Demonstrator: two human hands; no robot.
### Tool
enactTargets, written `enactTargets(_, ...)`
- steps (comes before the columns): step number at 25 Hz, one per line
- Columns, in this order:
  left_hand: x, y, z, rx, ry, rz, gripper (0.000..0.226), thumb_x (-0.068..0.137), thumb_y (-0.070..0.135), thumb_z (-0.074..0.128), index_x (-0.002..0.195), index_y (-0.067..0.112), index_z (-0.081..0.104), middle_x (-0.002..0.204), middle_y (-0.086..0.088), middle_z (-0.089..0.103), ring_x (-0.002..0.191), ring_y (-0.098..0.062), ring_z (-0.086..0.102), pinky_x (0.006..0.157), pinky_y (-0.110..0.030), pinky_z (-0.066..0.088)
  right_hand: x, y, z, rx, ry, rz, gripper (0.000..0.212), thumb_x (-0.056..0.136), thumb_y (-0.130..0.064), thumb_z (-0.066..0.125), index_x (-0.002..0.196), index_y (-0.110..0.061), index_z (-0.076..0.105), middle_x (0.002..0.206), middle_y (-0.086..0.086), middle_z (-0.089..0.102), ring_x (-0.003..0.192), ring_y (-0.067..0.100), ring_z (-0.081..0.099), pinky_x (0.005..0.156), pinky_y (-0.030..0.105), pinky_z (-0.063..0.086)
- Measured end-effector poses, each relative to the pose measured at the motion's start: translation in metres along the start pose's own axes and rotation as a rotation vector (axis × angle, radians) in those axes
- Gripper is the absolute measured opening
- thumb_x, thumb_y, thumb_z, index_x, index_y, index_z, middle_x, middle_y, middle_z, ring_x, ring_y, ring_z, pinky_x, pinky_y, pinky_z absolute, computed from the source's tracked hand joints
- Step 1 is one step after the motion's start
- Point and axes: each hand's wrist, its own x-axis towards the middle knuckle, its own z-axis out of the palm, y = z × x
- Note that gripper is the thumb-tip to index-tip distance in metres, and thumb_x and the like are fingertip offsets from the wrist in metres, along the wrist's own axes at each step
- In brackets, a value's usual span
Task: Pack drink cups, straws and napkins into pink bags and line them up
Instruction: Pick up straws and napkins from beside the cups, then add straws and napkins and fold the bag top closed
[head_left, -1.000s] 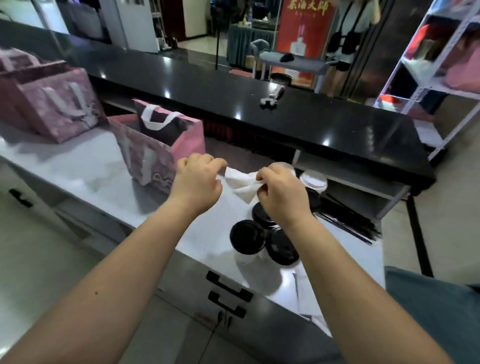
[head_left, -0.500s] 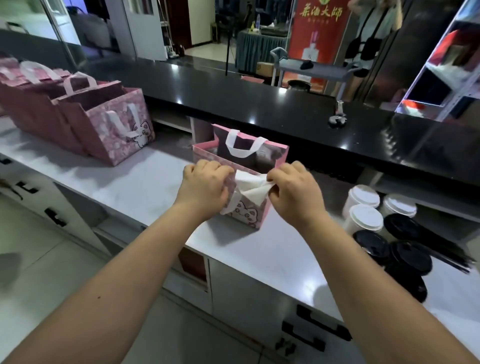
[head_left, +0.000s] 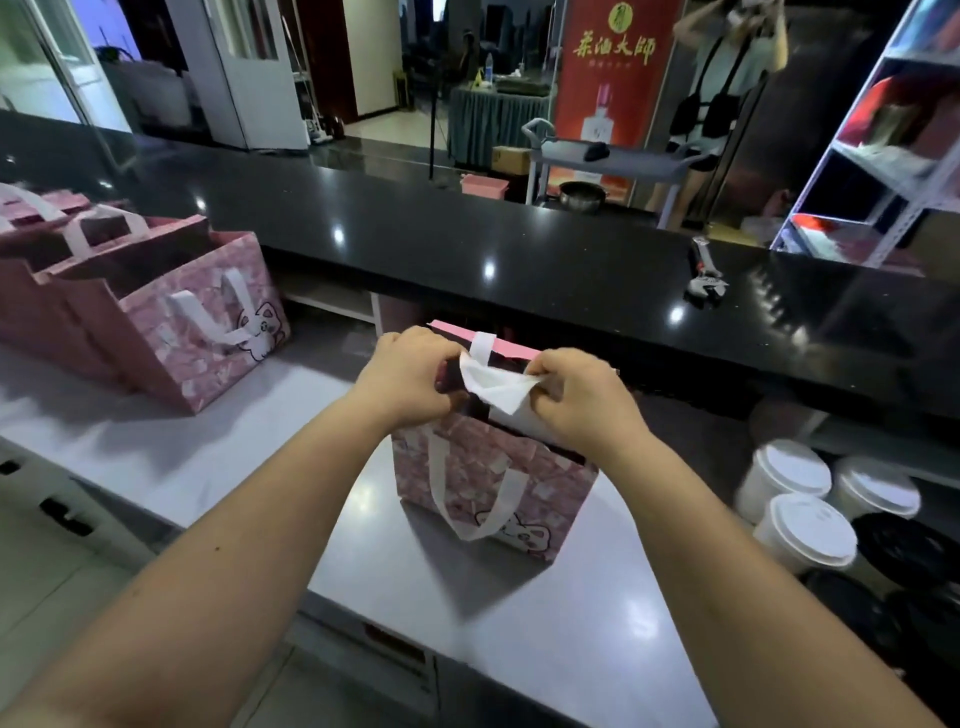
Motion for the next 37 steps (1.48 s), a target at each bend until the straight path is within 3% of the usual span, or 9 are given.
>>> enactTargets(3,0.021,-0.015,0.006,-0.115,-0.070,0.079,0.067,0.069,0.042,0.071,0.132,0.031,0.053,0.131,0.013,0.055,0.130,-0.014,0.040,0.107,-0.044,0.035,0.016,0.011,0.015,-0.199,-0.168,0.018,0.022,0.084,-0.011,0.056,0.101,-0.019,0.065,0.102,0.002,0.067,0.092,0.025,0.059,0.073,0.040,0.053)
enactTargets(7,0.044,-0.030,0.012,-0.115,-0.182,0.166,0.095,0.067,0.051,0.075,0.148,0.031,0.030,0.154,0.011,0.032,0.146,-0.015,0.017,0.116,-0.046,0.024,0.043,0.020,0.028,-0.552,-0.182,0.002,0.024,0.086,-0.014,0.054,0.108,-0.018,0.061,0.109,0.004,0.062,0.101,0.029,0.057,0.073,0.037,0.051)
enactTargets(10,0.052,-0.036,0.018,-0.099,-0.210,0.245,0.103,0.066,0.056,0.076,0.151,0.031,0.023,0.158,0.010,0.022,0.147,-0.015,0.010,0.115,-0.046,0.023,0.055,0.021,0.034,-0.644,-0.202,0.027,0.033,0.085,-0.015,0.055,0.118,-0.017,0.057,0.116,0.004,0.057,0.109,0.027,0.051,0.072,0.036,0.045)
enactTargets(17,0.064,-0.050,0.028,-0.066,-0.220,0.362,0.108,0.068,0.061,0.071,0.153,0.030,0.013,0.162,0.001,0.007,0.148,-0.020,0.001,0.114,-0.048,0.019,0.053,0.014,0.035,-0.663,-0.245,0.101,0.071,0.075,-0.038,0.075,0.137,-0.024,0.044,0.134,0.004,0.042,0.123,0.027,0.041,0.090,0.040,0.043)
enactTargets(23,0.066,-0.055,0.024,-0.146,-0.149,0.405,0.092,0.072,0.052,0.071,0.150,0.031,0.026,0.156,0.000,0.026,0.144,-0.022,0.014,0.112,-0.047,0.025,0.037,-0.001,0.031,-0.481,-0.094,0.130,0.044,0.082,-0.014,0.064,0.125,-0.024,0.060,0.131,-0.004,0.054,0.116,0.024,0.053,0.087,0.040,0.047)
enactTargets(26,0.061,-0.062,0.020,-0.421,0.001,0.430,0.060,0.076,0.028,0.074,0.133,0.026,0.056,0.134,0.007,0.054,0.130,-0.017,0.040,0.106,-0.041,0.036,0.023,0.004,0.023,-0.281,0.055,0.147,0.035,0.082,-0.005,0.062,0.113,-0.022,0.067,0.120,-0.009,0.060,0.106,0.016,0.058,0.086,0.034,0.049)
enactTargets(29,0.053,-0.070,0.015,-0.680,0.094,0.343,0.039,0.075,0.010,0.075,0.111,0.024,0.070,0.107,0.010,0.066,0.108,-0.009,0.055,0.096,-0.034,0.045,0.010,0.015,0.013,0.044,0.223,0.144,0.030,0.081,0.006,0.064,0.102,-0.014,0.071,0.106,-0.005,0.064,0.094,0.008,0.061,0.085,0.024,0.050)
enactTargets(34,0.038,-0.086,0.019,-0.866,0.161,0.191,0.036,0.077,0.013,0.079,0.107,0.030,0.069,0.107,0.014,0.065,0.105,-0.010,0.060,0.090,-0.033,0.051,-0.006,0.037,0.012,0.178,0.427,0.229,0.035,0.082,0.012,0.061,0.096,-0.019,0.070,0.102,-0.002,0.067,0.096,0.007,0.063,0.085,0.015,0.048)
enactTargets(37,0.014,-0.101,0.032,-1.027,0.075,0.005,0.040,0.074,0.032,0.082,0.110,0.035,0.067,0.112,0.013,0.067,0.107,-0.009,0.061,0.091,-0.033,0.053,-0.029,0.051,0.017,0.215,0.546,0.218,0.027,0.084,0.010,0.063,0.100,-0.012,0.070,0.106,0.004,0.066,0.100,0.011,0.063,0.090,0.018,0.049)
